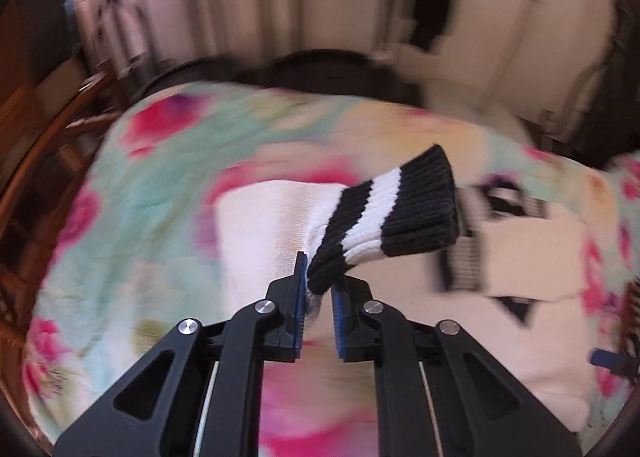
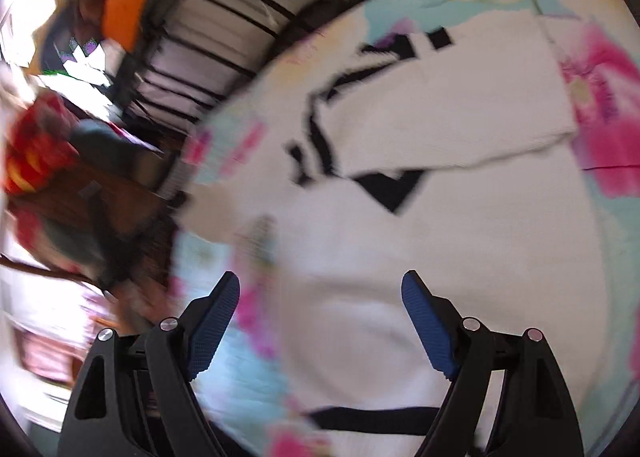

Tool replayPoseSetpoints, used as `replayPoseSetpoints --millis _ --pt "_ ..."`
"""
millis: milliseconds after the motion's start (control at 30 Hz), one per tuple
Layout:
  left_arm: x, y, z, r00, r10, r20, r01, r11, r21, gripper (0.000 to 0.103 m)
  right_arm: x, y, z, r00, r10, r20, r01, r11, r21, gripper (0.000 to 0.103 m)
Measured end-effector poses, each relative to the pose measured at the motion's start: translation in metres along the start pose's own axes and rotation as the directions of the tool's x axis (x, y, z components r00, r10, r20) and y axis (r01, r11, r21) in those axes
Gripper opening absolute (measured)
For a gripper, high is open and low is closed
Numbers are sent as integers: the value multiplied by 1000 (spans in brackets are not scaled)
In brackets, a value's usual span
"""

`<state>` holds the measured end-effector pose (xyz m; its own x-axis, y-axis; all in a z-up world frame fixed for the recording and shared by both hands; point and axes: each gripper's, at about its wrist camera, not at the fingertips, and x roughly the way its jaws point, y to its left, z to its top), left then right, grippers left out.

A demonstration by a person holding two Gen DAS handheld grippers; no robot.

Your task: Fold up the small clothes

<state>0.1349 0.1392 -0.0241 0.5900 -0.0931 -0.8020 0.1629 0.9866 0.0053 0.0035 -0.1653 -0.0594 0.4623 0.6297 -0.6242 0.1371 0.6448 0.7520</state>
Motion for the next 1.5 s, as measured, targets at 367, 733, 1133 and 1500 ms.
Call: replayPoseSetpoints --millis 367,733,1133,1500 --pt "-1 -213 -58 989 -123 -80 138 966 219 10 -9 -48 34 968 239 73 -248 886 391 85" --pt "15 -244 -93 986 -94 -137 133 941 313 10 21 -72 34 993 117 0 -107 916 388 13" --pt "2 -182 -63 999 -37 -32 41 989 139 79 -26 -19 122 950 -176 256 207 973 -101 10" --pt "65 -101 -54 964 220 -151 -228 973 -35 79 -19 -106 124 892 -376 252 396 918 -30 10"
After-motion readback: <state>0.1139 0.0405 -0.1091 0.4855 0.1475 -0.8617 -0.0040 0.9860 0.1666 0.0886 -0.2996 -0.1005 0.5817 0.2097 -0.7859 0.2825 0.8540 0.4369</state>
